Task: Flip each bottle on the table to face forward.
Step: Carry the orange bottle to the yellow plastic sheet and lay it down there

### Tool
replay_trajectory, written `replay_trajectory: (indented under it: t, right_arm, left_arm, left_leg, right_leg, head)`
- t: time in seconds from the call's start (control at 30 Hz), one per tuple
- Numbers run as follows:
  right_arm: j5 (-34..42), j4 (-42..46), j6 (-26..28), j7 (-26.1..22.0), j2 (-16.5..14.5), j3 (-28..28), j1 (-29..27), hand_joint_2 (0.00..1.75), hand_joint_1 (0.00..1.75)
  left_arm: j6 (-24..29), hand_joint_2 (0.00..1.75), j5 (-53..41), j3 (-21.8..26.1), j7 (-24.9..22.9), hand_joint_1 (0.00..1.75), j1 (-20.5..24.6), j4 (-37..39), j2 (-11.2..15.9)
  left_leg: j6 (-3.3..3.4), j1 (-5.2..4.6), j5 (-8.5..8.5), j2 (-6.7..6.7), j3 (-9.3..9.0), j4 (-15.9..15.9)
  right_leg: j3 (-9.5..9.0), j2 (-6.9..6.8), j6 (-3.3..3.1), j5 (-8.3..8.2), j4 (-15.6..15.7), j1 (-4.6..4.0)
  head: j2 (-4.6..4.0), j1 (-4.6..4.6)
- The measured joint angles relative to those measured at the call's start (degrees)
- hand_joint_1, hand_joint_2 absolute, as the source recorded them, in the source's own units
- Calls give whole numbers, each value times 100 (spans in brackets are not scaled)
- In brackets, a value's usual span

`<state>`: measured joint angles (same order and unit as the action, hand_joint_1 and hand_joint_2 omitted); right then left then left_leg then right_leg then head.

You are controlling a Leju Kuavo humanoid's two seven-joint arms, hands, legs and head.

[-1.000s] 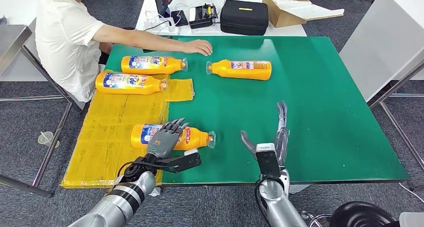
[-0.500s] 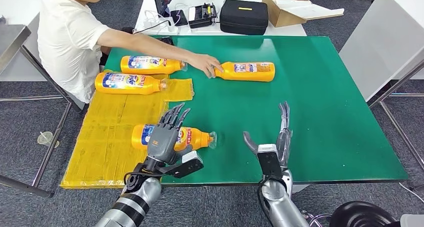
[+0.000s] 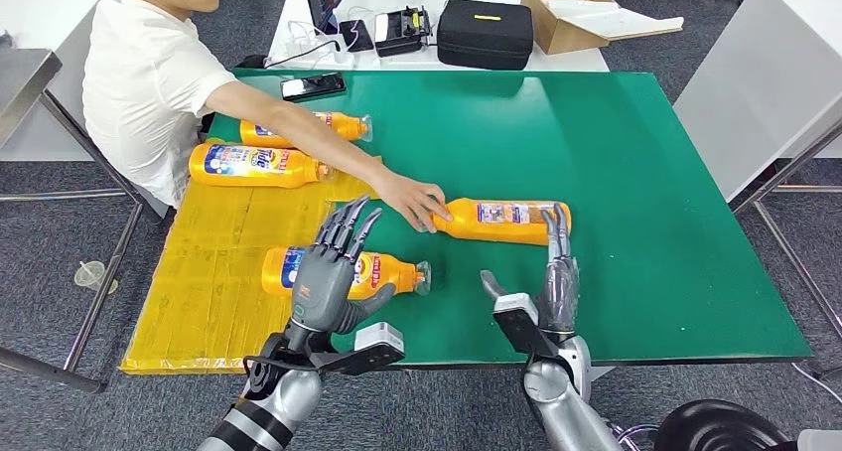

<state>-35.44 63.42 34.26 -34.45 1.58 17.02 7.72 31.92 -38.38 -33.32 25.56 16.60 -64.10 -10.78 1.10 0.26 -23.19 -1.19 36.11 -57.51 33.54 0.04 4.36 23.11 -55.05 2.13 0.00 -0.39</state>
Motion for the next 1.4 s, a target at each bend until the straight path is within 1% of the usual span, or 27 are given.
replay_trajectory:
  t: [0.13, 0.2, 0.3, 0.33, 0.43, 0.53, 0.67, 0.8, 0.97, 1.07, 1.1, 1.2, 1.23, 1.3, 1.4]
  right_arm:
    - [-163, -65, 5, 61, 27, -22, 13, 175, 0]
    - [-476, -216, 19, 221, 100, -73, 57, 175, 0]
    - [-1711, -765, -115, 1189, 493, -219, 263, 175, 0]
    - [-1976, -914, -195, 1434, 611, -254, 329, 175, 0]
    - [-2018, -1098, -279, 1506, 731, -292, 424, 175, 0]
    - [-2037, -1199, -298, 1532, 785, -296, 470, 175, 0]
    - [-2103, -1474, -623, 1673, 814, -295, 634, 175, 0]
    - [-2166, -2004, -814, 1676, 797, -293, 1027, 175, 0]
    - [-2307, -2600, -1013, 1832, 739, -277, 1509, 175, 0]
    - [-2309, -2882, -1266, 1909, 718, -271, 1718, 175, 0]
    - [-2321, -2981, -1414, 1973, 714, -266, 1801, 175, 35]
    - [-2393, -3265, -1888, 2196, 716, -226, 2105, 175, 166]
    - [-2413, -3356, -2015, 2245, 721, -206, 2204, 175, 175]
    - [-2437, -3527, -2218, 2302, 733, -158, 2376, 175, 175]
    - [-2459, -3708, -2364, 2336, 754, -101, 2546, 175, 175]
  left_arm:
    - [-22, 175, 86, -10, 28, 0, -15, -28, 1]
    - [-62, 175, 237, -32, 87, 0, -47, -91, 5]
    - [-236, 175, 717, -72, 235, 0, -183, -311, 13]
    - [-275, 175, 810, -76, 254, 0, -220, -362, 14]
    - [-285, 175, 831, -91, 255, 0, -246, -402, 14]
    - [-292, 175, 841, -100, 255, 0, -255, -428, 14]
    - [-334, 175, 877, -111, 256, 0, -250, -431, 14]
    - [-406, 175, 909, -169, 264, 0, -197, -429, 11]
    - [-427, 175, 930, -227, 275, 0, -123, -423, 7]
    - [-426, 175, 979, -237, 285, 0, -108, -417, 5]
    - [-426, 175, 1002, -239, 293, 0, -101, -410, 5]
    - [-420, 175, 1089, -250, 339, 0, -58, -374, -1]
    - [-418, 175, 1120, -259, 360, 0, -38, -358, -4]
    - [-412, 175, 1176, -287, 396, 0, -5, -327, -6]
    - [-410, 175, 1205, -333, 421, 0, 25, -284, -6]
  left_leg:
    - [0, 0, 0, 0, 0, 0]
    - [0, 0, 0, 0, 1, 0]
    - [1, -3, 0, 0, 3, -1]
    - [1, -3, -1, 0, 4, -1]
    - [1, -2, 0, 1, 4, -1]
    - [1, -1, 0, 1, 4, 0]
    - [1, -1, 0, 2, 4, 0]
    - [2, -2, 1, 2, 4, -1]
    - [6, -2, 5, 2, 3, -1]
    - [6, -1, 5, 5, 1, -1]
    - [6, -1, 5, 8, -2, -1]
    - [6, 0, 3, 20, -17, -1]
    - [6, -1, 3, 22, -23, -1]
    - [6, -1, 2, 23, -36, -1]
    - [12, -2, 7, 21, -46, -1]
  right_leg:
    - [0, 0, 0, 0, 0, 0]
    - [0, 0, 0, 0, 0, 0]
    - [1, 0, 1, -1, 0, 2]
    - [2, 0, 1, -1, 0, 2]
    - [3, 1, 1, -1, 0, 1]
    - [3, 0, 1, 0, 0, 0]
    - [4, 1, 1, -1, 0, 0]
    - [3, 1, 1, -2, 0, 1]
    - [2, 1, 3, -4, 0, 1]
    - [2, 2, 3, -4, 0, 0]
    - [1, 3, 3, -4, 0, 0]
    - [-5, 5, 2, -4, 2, 0]
    - [-9, 6, 1, -4, 3, 0]
    - [-20, 5, 0, -5, 5, 0]
    - [-31, 5, 0, -9, 7, 1]
  head:
    - [0, 1]
    - [0, 1]
    - [0, 0]
    - [0, 0]
    - [0, 0]
    - [0, 0]
    - [0, 0]
    - [0, 0]
    - [0, -1]
    - [0, 0]
    - [0, 0]
    - [0, 0]
    - [0, 1]
    - [0, 2]
    - [0, 2]
